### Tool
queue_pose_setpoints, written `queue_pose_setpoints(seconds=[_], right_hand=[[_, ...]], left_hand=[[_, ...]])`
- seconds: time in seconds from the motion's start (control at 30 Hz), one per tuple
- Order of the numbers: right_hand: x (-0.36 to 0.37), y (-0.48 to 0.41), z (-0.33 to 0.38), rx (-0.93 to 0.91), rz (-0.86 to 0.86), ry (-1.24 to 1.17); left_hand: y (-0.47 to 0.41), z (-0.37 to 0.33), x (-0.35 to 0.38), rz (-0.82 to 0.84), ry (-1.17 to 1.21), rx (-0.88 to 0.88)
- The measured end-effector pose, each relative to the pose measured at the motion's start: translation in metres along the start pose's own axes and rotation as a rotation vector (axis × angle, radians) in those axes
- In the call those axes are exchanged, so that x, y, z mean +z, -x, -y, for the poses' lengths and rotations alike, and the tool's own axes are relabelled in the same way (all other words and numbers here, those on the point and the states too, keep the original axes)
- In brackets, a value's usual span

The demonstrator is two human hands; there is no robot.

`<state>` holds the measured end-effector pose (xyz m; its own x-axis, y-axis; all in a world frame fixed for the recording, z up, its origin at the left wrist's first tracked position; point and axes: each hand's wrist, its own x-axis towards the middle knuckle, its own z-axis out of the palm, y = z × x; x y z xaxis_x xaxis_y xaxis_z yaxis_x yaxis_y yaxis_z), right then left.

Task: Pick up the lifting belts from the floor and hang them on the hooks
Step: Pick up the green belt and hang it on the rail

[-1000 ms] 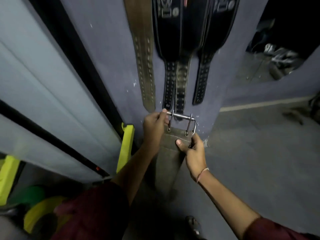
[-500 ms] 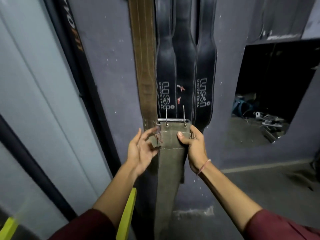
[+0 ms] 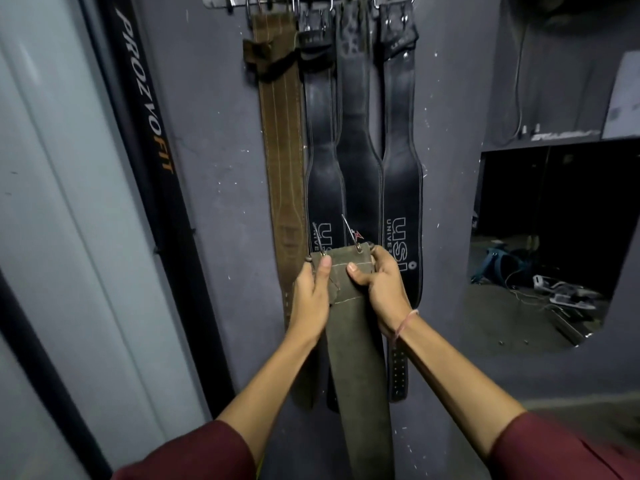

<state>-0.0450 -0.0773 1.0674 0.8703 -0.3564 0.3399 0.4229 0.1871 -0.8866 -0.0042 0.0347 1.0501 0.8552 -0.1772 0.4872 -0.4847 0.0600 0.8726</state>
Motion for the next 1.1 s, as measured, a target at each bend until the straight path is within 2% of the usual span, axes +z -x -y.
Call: queue_pose_setpoints(seconds=[0.17, 0.27, 0.33, 0.43, 0.53, 0.67, 0.73, 0.83, 0.9, 1.03, 1.1], right_hand=[[0.007, -0.018, 0.03, -0.081, 0.065, 0.029], [0.009, -0.021, 0.036, -0.164, 0.114, 0.025], [0.004, -0.014, 0.02, -0.148, 0.12, -0.01], [-0.009, 0.014, -0.032, -0.017, 0.089, 0.028], [-0.01, 0.02, -0.045, 0.014, 0.081, 0.064], [0.02, -0.021, 0.014, -0.108, 0.049, 0.027], [0.023, -0.023, 0.021, -0.142, 0.084, 0.003], [0.007, 0.018, -0.026, -0.036, 0.114, 0.045], [0.001, 0.041, -0.049, 0.033, 0.074, 0.039], [0.019, 0.02, -0.017, -0.081, -0.033, -0.025], [0.029, 0.008, -0.002, -0.166, -0.071, -0.053]], left_hand=[[-0.022, -0.022, 0.015, -0.235, 0.026, 0.19], [-0.036, -0.036, 0.016, -0.31, 0.054, 0.246], [-0.045, -0.042, 0.015, -0.331, 0.059, 0.251], [-0.065, -0.049, 0.005, -0.352, 0.042, 0.25], [-0.079, -0.053, -0.003, -0.316, 0.037, 0.223], [-0.083, -0.059, -0.005, -0.256, 0.068, 0.191], [-0.087, -0.07, -0.007, -0.245, 0.108, 0.2], [-0.098, -0.087, -0.011, -0.214, 0.124, 0.172], [-0.105, -0.091, -0.011, -0.181, 0.149, 0.095], [-0.114, -0.101, -0.014, 0.071, 0.271, -0.14], [-0.117, -0.105, -0.022, 0.19, 0.336, -0.17]])
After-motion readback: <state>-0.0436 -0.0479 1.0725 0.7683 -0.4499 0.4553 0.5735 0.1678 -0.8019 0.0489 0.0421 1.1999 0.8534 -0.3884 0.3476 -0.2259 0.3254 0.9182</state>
